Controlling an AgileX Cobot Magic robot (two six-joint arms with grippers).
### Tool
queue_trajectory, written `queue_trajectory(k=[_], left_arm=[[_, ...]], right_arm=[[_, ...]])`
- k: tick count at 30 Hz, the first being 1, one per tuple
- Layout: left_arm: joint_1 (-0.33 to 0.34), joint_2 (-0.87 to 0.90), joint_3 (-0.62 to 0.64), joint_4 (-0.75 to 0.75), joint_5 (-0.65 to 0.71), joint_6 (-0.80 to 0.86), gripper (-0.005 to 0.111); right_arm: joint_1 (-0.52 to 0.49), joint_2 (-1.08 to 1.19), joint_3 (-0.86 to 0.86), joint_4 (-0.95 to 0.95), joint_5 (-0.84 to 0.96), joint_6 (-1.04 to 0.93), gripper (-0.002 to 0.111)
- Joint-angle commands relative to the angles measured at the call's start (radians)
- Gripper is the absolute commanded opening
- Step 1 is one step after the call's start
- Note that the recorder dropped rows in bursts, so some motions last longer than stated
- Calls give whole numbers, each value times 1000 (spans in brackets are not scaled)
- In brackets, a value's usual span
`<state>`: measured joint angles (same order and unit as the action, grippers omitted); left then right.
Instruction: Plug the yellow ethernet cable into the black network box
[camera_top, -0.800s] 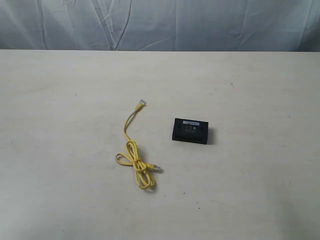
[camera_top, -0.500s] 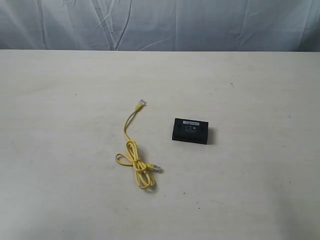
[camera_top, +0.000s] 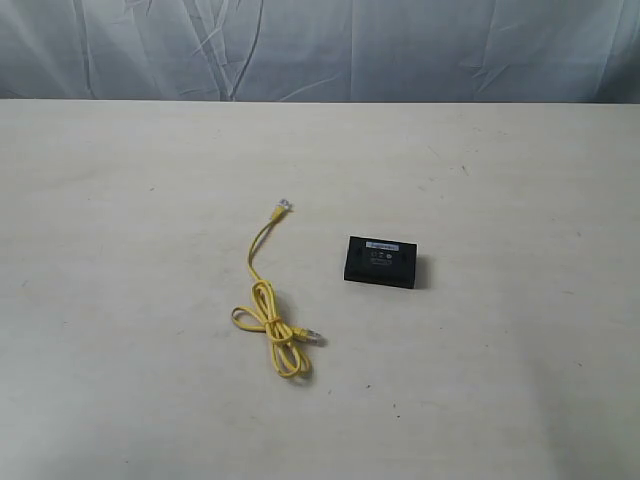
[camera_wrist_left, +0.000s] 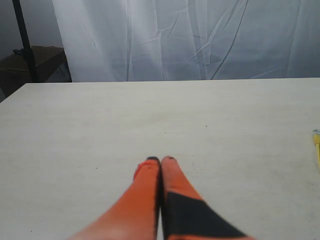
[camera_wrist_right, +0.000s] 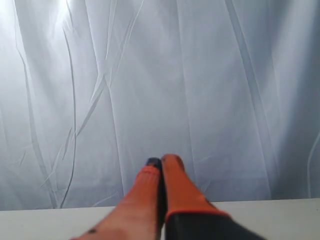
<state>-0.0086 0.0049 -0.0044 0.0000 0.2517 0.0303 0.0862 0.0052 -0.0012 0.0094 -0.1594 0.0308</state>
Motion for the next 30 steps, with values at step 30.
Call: queue_trajectory(k=[30], left_arm=[[6, -5, 4, -6, -13, -3, 0]], right_arm=[[-3, 847, -499, 334, 487, 14, -1]])
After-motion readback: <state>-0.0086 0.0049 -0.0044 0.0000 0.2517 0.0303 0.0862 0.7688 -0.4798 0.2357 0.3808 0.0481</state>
